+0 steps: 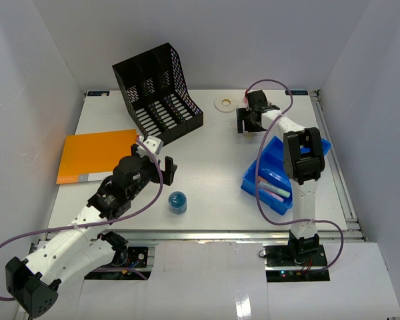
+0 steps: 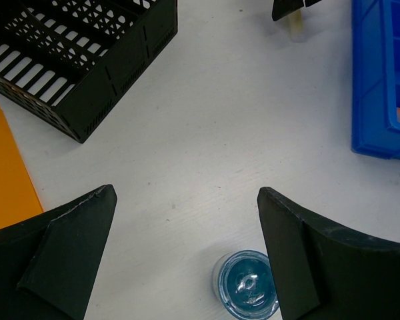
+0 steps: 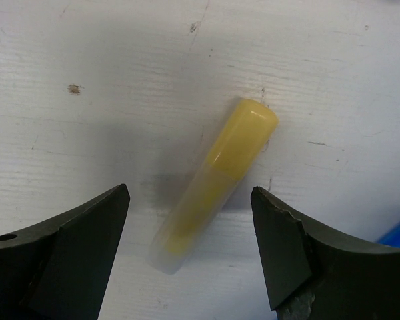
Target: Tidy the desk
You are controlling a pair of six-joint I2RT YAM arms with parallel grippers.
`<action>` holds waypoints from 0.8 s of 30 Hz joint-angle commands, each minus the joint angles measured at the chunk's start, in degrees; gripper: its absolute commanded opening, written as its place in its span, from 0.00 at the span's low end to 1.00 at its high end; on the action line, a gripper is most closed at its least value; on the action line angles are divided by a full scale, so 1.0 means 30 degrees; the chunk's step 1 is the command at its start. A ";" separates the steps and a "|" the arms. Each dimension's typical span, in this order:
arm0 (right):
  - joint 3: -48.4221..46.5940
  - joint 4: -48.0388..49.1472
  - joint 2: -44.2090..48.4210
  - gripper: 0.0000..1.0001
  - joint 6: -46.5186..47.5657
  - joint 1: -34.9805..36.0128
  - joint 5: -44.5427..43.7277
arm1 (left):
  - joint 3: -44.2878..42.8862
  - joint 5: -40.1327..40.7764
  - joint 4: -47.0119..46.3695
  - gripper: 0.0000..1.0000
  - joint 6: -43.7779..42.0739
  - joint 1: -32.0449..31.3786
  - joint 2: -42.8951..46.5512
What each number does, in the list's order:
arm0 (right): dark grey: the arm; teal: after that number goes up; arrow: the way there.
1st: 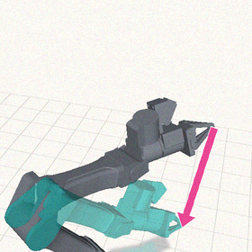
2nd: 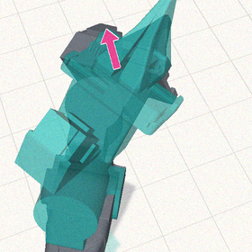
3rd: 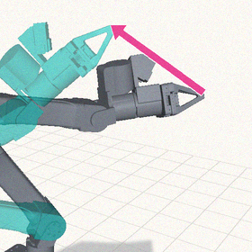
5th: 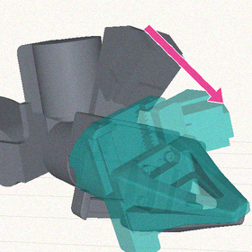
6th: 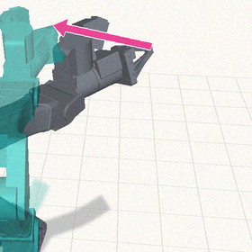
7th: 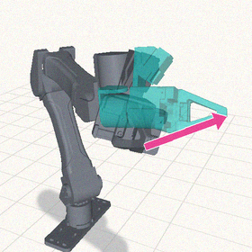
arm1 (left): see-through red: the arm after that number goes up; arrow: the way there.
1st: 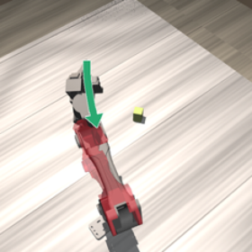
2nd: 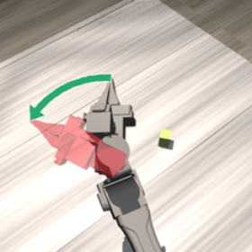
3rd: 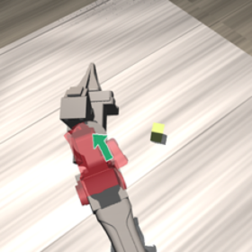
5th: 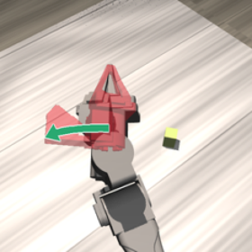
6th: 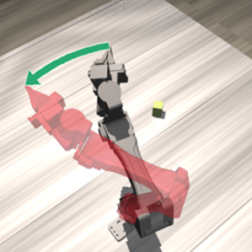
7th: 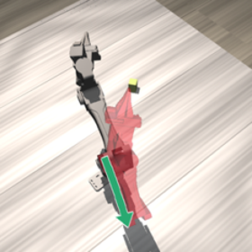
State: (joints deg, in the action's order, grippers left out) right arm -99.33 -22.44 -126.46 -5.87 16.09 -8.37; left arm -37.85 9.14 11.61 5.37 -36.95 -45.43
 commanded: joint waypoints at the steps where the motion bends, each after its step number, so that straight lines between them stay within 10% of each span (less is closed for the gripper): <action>1: -0.0663 0.0186 -0.0480 0.80 -0.0207 0.0245 -0.0898 | 0.0193 0.0293 -0.0208 0.98 -0.0177 0.0070 0.0220; 11: -0.0778 0.0341 -0.1118 0.75 0.0155 0.0914 -0.2233 | 0.0172 0.0331 -0.0208 0.98 -0.0207 0.0070 0.0269; 24: 0.0773 0.0888 0.0038 0.33 0.1200 0.1084 0.0208 | 0.0193 0.0284 -0.0237 0.98 -0.0246 0.0090 0.0406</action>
State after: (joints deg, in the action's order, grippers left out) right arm -99.01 -20.90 -128.44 -4.08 19.31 -11.45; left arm -37.85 9.69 11.60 5.13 -36.91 -45.39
